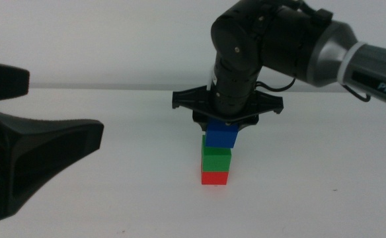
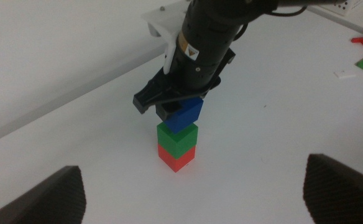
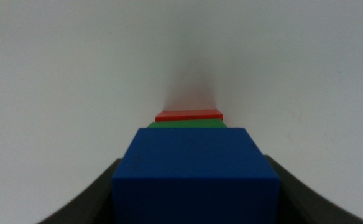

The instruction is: Stack red cubes first, then green, then blue cubes in a specific spot.

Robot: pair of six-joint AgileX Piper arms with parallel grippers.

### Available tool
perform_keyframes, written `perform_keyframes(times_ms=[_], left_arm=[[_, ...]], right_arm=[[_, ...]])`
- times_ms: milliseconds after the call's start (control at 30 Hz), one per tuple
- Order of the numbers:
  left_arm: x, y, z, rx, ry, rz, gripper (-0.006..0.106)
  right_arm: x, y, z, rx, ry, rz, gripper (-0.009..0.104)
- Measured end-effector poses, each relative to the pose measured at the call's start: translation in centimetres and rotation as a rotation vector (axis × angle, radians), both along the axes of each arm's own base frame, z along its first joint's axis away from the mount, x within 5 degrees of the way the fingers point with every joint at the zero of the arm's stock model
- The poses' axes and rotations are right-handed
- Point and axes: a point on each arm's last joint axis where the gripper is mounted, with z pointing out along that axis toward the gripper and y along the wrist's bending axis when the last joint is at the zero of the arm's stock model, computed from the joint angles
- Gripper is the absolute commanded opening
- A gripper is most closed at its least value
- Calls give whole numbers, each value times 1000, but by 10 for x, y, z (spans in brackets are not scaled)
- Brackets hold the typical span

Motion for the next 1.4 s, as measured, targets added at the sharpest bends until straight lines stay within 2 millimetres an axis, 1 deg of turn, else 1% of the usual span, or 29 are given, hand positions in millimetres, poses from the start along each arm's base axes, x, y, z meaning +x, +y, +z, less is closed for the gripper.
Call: perform_keyframes(times_ms=[133, 367, 600, 667, 700, 767, 833, 867, 933, 967, 1033, 1133, 1167, 1200, 1233, 1267, 1333, 1400], left_arm=[[0, 0, 0, 0, 0, 0, 94], [0, 0, 0, 0, 0, 0, 94], [0, 0, 0, 0, 0, 0, 94], [0, 0, 0, 0, 0, 0, 94], [0, 0, 0, 0, 0, 0, 94], [0, 0, 0, 0, 0, 0, 94], [0, 0, 0, 0, 0, 0, 94], [0, 0, 0, 0, 0, 0, 94], [0, 0, 0, 0, 0, 0, 94], [0, 0, 0, 0, 0, 0, 94], [0, 0, 0, 0, 0, 0, 94], [0, 0, 0, 0, 0, 0, 94], [0, 0, 0, 0, 0, 0, 94], [0, 0, 0, 0, 0, 0, 94], [0, 0, 0, 0, 0, 0, 94], [0, 0, 0, 0, 0, 0, 94], [0, 0, 0, 0, 0, 0, 94], [0, 0, 0, 0, 0, 0, 94]], right_arm=[[1, 2, -6, -10, 14, 23, 8], [0, 4, -6, -17, 15, 53, 8], [2, 6, -17, -34, 35, 61, 8], [2, 7, -17, -34, 35, 63, 8], [2, 7, -17, -35, 35, 63, 67], [2, 7, -18, -37, 38, 63, 81], [3, 7, -19, -40, 38, 63, 89], [3, 7, -19, -40, 38, 65, 91], [2, 6, -16, -35, 32, 65, 92], [1, 5, -10, -27, 23, 65, 92], [-4, 1, 8, 0, -10, 69, 92], [-17, -11, 51, 55, -89, 95, 92], [-24, -17, 70, 78, -125, 111, 92], [-30, -27, 88, 100, -165, 121, 92], [-35, -36, 101, 112, -194, 131, 92], [-43, -50, 117, 125, -228, 136, 92], [-60, -81, 144, 141, -294, 133, 92], [-81, -118, 163, 132, -351, 126, 92]])
